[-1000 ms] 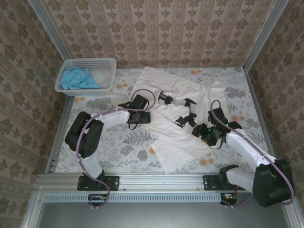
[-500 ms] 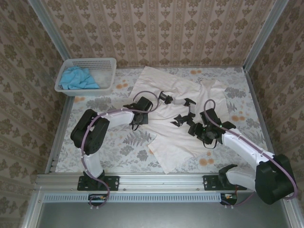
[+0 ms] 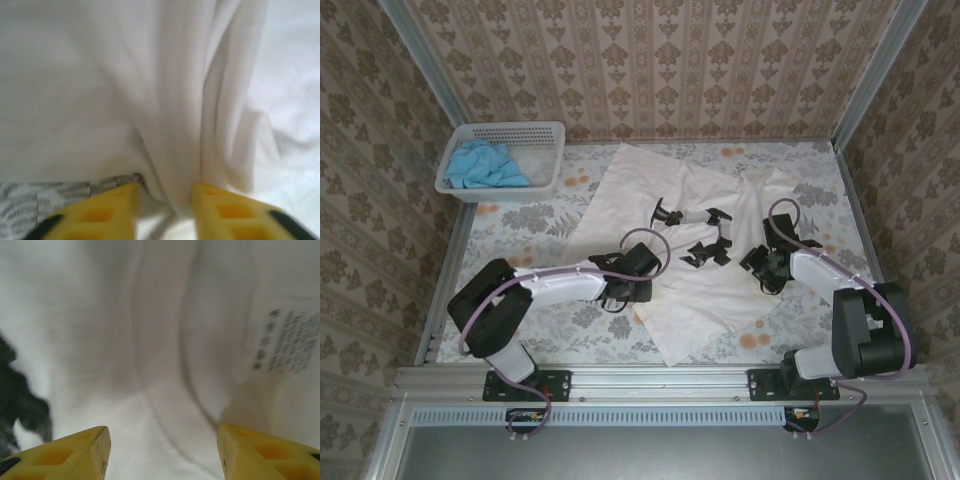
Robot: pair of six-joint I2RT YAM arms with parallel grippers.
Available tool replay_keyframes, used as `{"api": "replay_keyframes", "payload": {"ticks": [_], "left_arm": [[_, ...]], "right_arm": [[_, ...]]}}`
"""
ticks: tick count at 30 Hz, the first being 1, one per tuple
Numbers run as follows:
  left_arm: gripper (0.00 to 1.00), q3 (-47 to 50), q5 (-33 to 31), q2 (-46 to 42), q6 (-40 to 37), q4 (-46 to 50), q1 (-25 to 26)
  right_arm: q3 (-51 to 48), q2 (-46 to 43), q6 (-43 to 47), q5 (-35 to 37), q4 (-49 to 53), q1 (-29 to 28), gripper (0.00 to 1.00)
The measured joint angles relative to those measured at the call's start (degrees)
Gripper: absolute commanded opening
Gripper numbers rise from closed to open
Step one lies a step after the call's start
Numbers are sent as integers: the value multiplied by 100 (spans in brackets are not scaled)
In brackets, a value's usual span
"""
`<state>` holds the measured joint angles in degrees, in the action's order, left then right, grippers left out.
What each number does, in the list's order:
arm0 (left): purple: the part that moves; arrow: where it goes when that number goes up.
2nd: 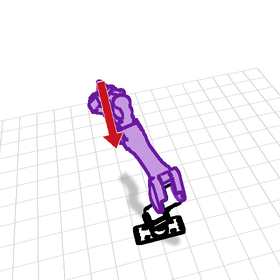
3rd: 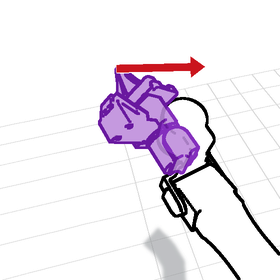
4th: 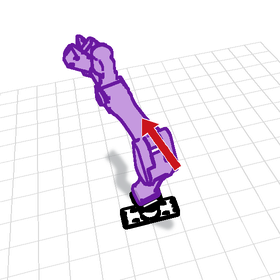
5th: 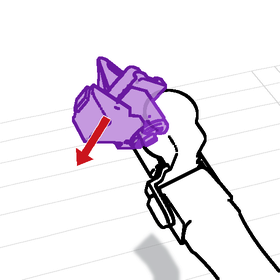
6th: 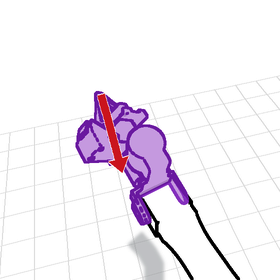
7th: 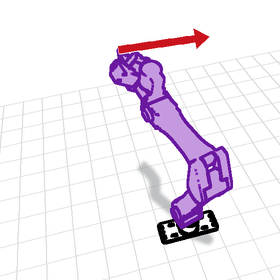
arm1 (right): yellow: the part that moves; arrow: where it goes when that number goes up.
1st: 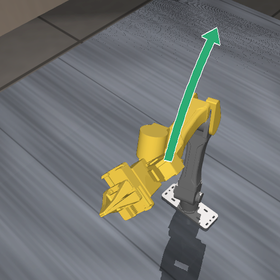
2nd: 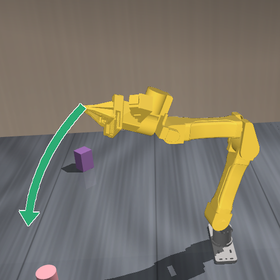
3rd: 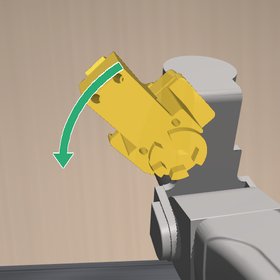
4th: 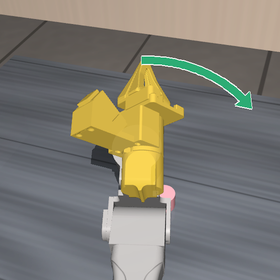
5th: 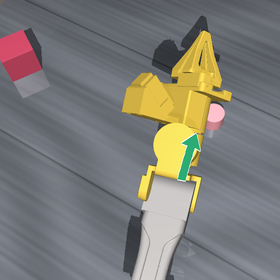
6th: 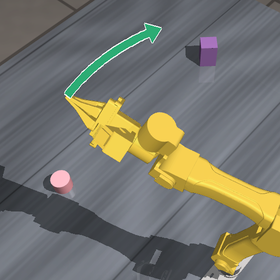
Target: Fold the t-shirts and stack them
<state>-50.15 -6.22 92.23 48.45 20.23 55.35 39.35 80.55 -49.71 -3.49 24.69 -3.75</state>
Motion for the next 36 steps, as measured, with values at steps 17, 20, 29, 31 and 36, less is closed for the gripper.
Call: {"api": "replay_keyframes", "payload": {"ticks": [17,20,29,31,36], "left_arm": [[59,-1486,-153,-192,-1093,461,-2138],[52,-2361,-103,586,-1438,407,-2218],[44,-4319,280,2929,-2310,109,-2712],[45,-4522,310,3272,-2389,114,-2857],[47,-5023,225,3849,-2404,474,-3154]], "right_arm": [[317,-35,74,354,35,538,55],[874,520,157,424,13,750,46],[2677,2444,164,780,-28,1091,17],[3093,2780,179,857,-9,1119,15],[3987,3495,269,999,223,1187,13]]}}
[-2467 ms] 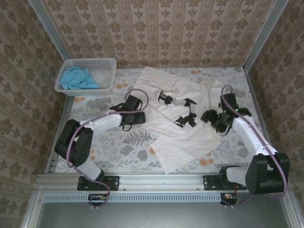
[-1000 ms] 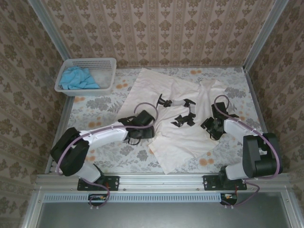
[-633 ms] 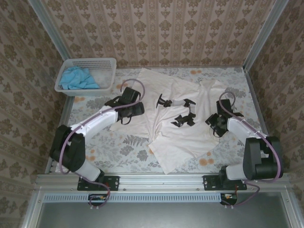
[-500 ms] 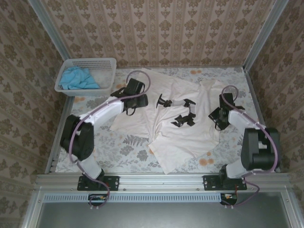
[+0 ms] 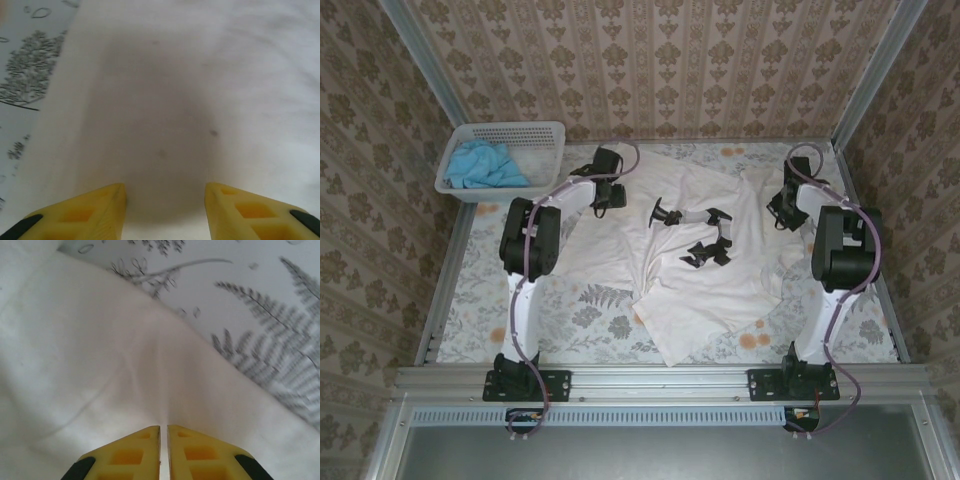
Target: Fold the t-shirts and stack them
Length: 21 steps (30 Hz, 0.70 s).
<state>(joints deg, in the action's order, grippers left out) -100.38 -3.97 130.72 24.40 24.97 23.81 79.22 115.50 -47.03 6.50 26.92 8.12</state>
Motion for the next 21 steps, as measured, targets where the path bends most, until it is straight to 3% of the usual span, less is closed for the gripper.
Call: {"api": "replay_keyframes", "payload": {"ticks": [6,14,21], "left_arm": [[48,-136,-313,72,175,149,-155],[49,227,-658,-90,396,-52,-330],[52,398,-693,-214,446,-81,-343]], "right_arm": [[758,514,61,66,503,155,13],[660,463,76,15,739,651,16],[308,151,74,-166,697,953,42]]}}
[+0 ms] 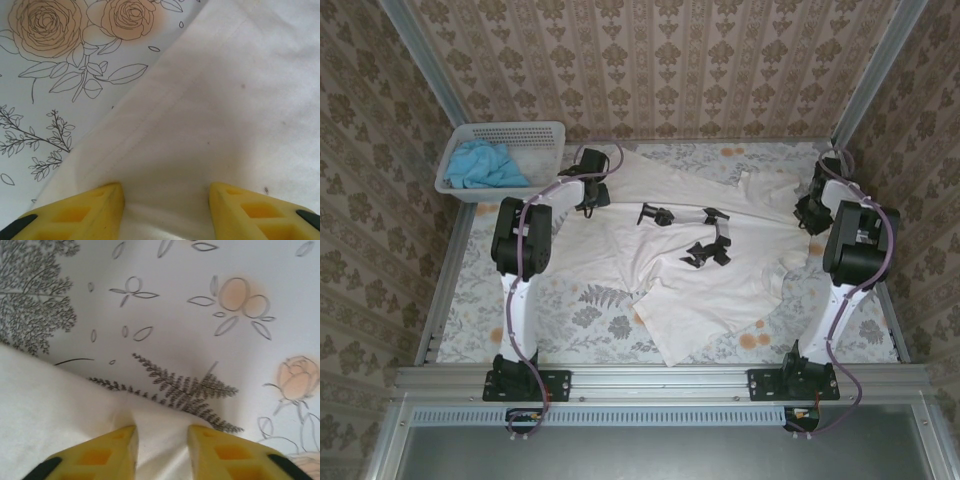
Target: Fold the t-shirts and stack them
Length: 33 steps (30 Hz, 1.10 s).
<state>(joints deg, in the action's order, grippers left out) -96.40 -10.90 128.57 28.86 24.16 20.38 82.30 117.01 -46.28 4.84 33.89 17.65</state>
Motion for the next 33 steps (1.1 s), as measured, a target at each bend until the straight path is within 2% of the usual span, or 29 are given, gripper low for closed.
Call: {"api": "replay_keyframes", "payload": {"ticks": [4,6,11,14,16,19,25,33], "left_arm": [[57,7,11,-72,-4,129,-13],[62,7,66,-160,-20,195,-24],[68,15,205,-538,-61,308,9],[72,297,236,-1019,-35,203,63],[77,723,249,-1488,59,57,133],[79,1486,155,-2197,247,-146,354],[79,2983,-9,-3128,627,-466,1128],[80,4553,-52,-4015,863,-516,1255]], "right_arm": [[-42,-247,24,11,61,-13,51],[-37,-455,76,17,52,-66,52],[581,-444,247,13,140,-470,41],[1397,-7,356,4,243,-774,33],[1963,413,420,9,317,-940,31],[2618,1016,479,17,522,-1123,29],[4092,2262,629,101,1259,-1268,29],[6754,3866,732,4,2371,-1377,34]]}}
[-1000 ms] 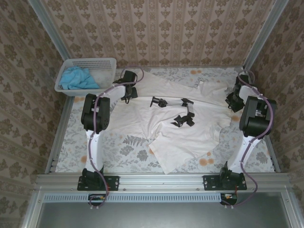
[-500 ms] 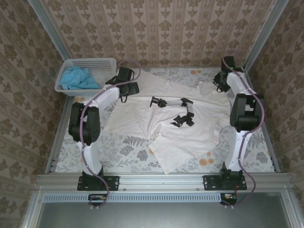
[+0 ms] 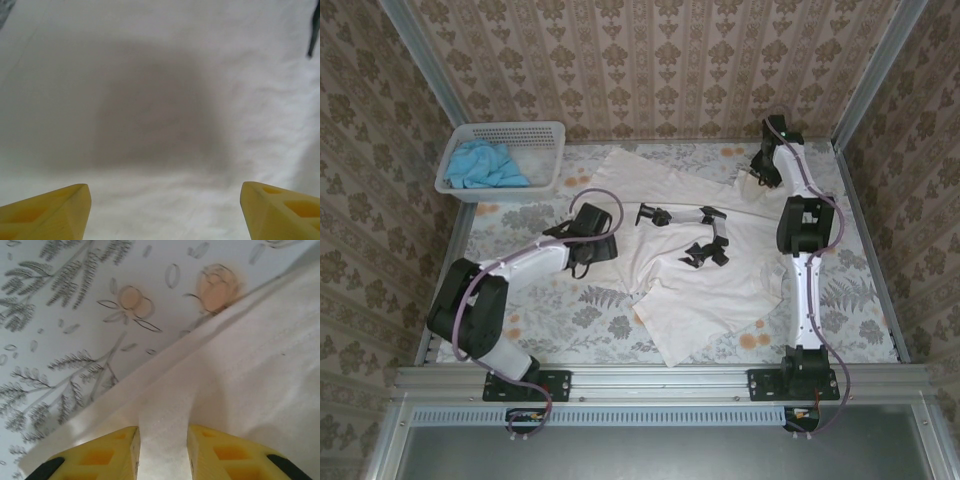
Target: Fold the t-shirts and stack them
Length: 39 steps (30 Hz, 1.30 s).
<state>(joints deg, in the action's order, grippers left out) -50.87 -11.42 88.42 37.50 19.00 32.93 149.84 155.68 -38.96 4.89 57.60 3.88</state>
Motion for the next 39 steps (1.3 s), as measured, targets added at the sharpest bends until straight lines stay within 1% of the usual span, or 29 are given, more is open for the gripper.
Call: {"api": "replay_keyframes", "payload": {"ticks": [4,6,11,16,20,22,24,26,28,29,30,31,32,34,37,39], "left_arm": [[80,299,0,-221,26,4,-2],[80,398,7,-293,26,9,-26],[79,638,48,-459,24,2,-214],[82,802,155,-546,-63,-17,-264],[84,782,120,-669,-210,-17,-7],[84,682,90,-686,-313,-13,201],[84,476,81,-682,-442,-9,457],[84,234,87,-673,-562,-20,710],[84,59,94,-667,-632,-57,911],[83,4,96,-667,-664,-85,1016],[82,-13,96,-667,-675,-114,1086],[82,-11,94,-667,-693,-120,1137],[82,-7,92,-667,-695,-105,1167],[81,33,87,-667,-697,-109,1167],[81,199,76,-688,-715,-129,1156],[81,358,72,-752,-719,-122,1152]], "right_arm": [[1497,776,-26,-199,374,-39,34],[1735,931,-70,-267,402,-42,34],[1823,1016,-345,-702,164,-28,37],[1915,1034,-470,-933,-79,-15,48],[1930,848,-417,-955,-11,-39,55],[1932,603,-310,-922,149,-57,57],[2159,293,-157,-791,533,-94,59],[2527,-17,-31,-581,1038,-151,57],[2743,-398,66,-321,1663,-243,52],[2837,-608,127,-138,2037,-315,46],[2909,-756,175,28,2308,-398,26],[2959,-844,302,162,2494,-476,22],[2927,-935,413,289,2651,-588,22],[2546,-1093,562,511,2859,-831,26],[2426,-957,774,715,3178,-1215,39],[2387,-929,907,715,3298,-1427,41]]}}
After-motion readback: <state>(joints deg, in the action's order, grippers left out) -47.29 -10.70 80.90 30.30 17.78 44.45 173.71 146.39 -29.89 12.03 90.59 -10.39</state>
